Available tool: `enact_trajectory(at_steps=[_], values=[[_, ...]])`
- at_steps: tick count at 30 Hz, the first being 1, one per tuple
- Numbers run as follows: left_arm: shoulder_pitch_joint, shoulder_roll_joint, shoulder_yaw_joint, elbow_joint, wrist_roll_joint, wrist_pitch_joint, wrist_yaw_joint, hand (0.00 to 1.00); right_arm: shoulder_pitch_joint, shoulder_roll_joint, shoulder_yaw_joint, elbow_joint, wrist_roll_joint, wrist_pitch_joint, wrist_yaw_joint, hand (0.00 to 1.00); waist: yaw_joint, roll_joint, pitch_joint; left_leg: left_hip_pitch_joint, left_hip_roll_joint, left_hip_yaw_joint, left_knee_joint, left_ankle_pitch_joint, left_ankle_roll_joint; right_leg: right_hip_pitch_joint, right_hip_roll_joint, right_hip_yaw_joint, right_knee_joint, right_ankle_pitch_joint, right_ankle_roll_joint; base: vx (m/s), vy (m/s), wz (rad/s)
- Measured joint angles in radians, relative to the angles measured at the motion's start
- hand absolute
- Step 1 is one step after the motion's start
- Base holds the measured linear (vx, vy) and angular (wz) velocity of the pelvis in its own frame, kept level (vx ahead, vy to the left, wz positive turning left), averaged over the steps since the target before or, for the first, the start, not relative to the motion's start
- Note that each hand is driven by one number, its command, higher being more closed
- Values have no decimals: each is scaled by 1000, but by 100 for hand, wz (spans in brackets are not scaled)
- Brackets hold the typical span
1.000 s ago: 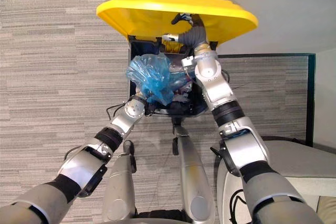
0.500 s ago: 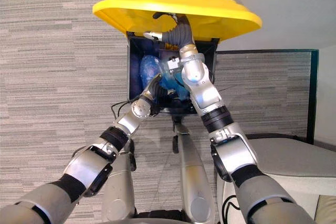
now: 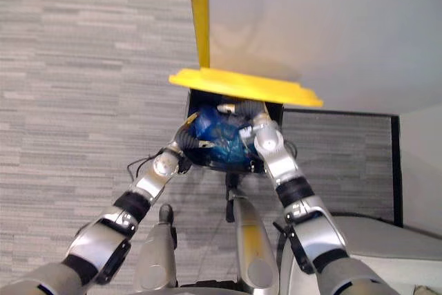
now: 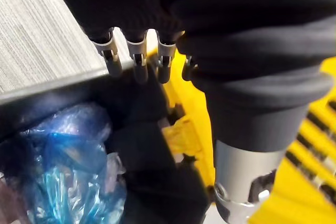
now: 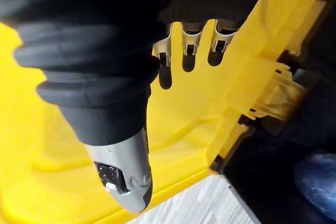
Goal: Gather rubbish on tea table into small bin, then transfer packed bag to large trash can.
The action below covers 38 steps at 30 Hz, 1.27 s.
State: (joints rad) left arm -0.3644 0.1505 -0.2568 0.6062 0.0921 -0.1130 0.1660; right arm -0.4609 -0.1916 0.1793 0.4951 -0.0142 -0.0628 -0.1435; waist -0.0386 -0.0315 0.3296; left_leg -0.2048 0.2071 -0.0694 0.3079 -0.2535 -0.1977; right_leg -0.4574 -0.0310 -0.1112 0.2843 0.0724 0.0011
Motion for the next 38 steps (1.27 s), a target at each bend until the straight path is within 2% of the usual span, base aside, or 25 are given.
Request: enact_trajectory(at_steps=[2, 7, 11, 17, 19, 20, 22, 23, 25, 26, 27, 28, 30, 31, 32, 34, 38], values=[[132, 4, 72, -49, -51, -17, -20, 0, 82, 24, -28, 0, -20, 1, 15, 0, 4, 2, -30, 37, -6, -3, -16, 4, 6, 34, -6, -1, -2, -5, 7, 15, 17, 10], [356, 9, 219, -47, -100, -17, -58, 0, 210, 36, -101, -11, -38, 1, 41, 0, 20, 9, -74, 103, -16, -4, -32, 5, 14, 91, -9, 6, 1, -22, 29, -4, -5, 3], [451, 9, 347, 61, -100, -3, -60, 0, 290, 35, -154, -11, -39, 2, 62, 0, 27, 15, -110, 151, -19, -3, -51, 10, 15, 121, -19, 7, 14, -38, 39, -4, -8, 0], [498, -24, 380, 121, -98, 10, -77, 0, 380, 36, -187, 1, -72, 2, 81, 0, 29, 12, -118, 212, -54, 22, -43, 13, 26, 146, -45, 33, 61, -55, 49, -27, 10, -9], [505, -28, 379, 133, -98, 10, -78, 0, 400, 41, -190, 53, -75, 3, 80, 0, 27, 6, -116, 216, -74, 41, 1, -1, 48, 152, -57, 46, 76, -55, 57, -125, 35, -20], [505, -28, 380, 134, -98, 10, -78, 0, 420, 44, -193, 83, -75, 3, 80, 0, 26, -7, -109, 208, -84, 47, 41, -17, 58, 157, -62, 53, 68, -59, 56, -173, 104, -28], [505, -31, 378, 136, -99, 9, -78, 0, 454, 48, -204, 120, -75, 5, 79, 0, 24, 15, -112, 196, -69, 67, 44, -10, 78, 171, -79, 11, 37, -97, 100, -177, 91, -34], [503, -36, 376, 139, -99, 9, -77, 0, 471, 63, -220, 145, -75, 6, 78, 0, 28, 11, -103, 184, -62, 96, 44, 3, 83, 97, -108, -3, 254, -139, 43, -155, 20, -30], [509, -35, 376, 139, -99, 17, -74, 0, 509, 93, -259, 172, -75, 14, 77, 0, 28, -12, -110, 180, -63, 103, 44, 10, 80, 77, -132, -7, 553, -211, 39, -146, -33, -23], [516, -37, 369, 138, -99, 19, -74, 0, 533, 108, -291, 190, -74, 14, 71, 0, 28, -22, -117, 171, -61, 101, 40, 17, 72, 123, -139, -7, 630, -247, 48, -109, -117, -8], [517, -42, 368, 137, -99, 19, -74, 0, 539, 109, -305, 202, -74, 14, 66, 0, 30, -27, -119, 162, -61, 101, 40, 20, 66, 152, -146, -6, 638, -278, 60, -72, -141, -9], [515, -51, 371, 132, -100, 20, -74, 0, 537, 109, -335, 237, -73, 15, 56, 0, 30, -39, -128, 132, -61, 102, 39, 29, 54, 180, -141, -4, 558, -343, 93, -86, -195, -13], [498, -86, 378, 136, -100, 28, -76, 0, 536, 106, -391, 277, -66, 24, 40, 0, 43, -18, -148, 118, -59, 109, -41, 90, 52, 207, -100, -23, 367, -373, 87, -23, -163, -36], [494, -113, 378, 137, -100, 28, -76, 0, 522, 85, -420, 308, -60, 24, 32, 0, 50, 0, -160, 120, -50, 129, -120, 136, 55, 216, -74, -23, 246, -364, 55, 12, -116, -56], [478, -130, 377, 154, -100, 28, -77, 0, 501, 66, -436, 357, -52, 27, 31, 0, 43, 25, -161, 132, -37, 132, -189, 180, 56, 224, -48, -24, 175, -322, 23, -18, -95, -45], [464, -125, 377, 166, -100, 27, -76, 0, 503, 67, -459, 398, -34, 36, 26, 0, 29, 32, -165, 166, -31, 132, -252, 223, 66, 261, -28, -32, 106, -283, 15, -56, -8, -5], [461, -97, 377, 211, -99, 27, -74, 0, 513, 65, -485, 410, -31, 34, 10, 0, 26, 37, -177, 174, -32, 151, -272, 231, 74, 303, -13, -24, -21, -206, 32, -64, 77, -14]])
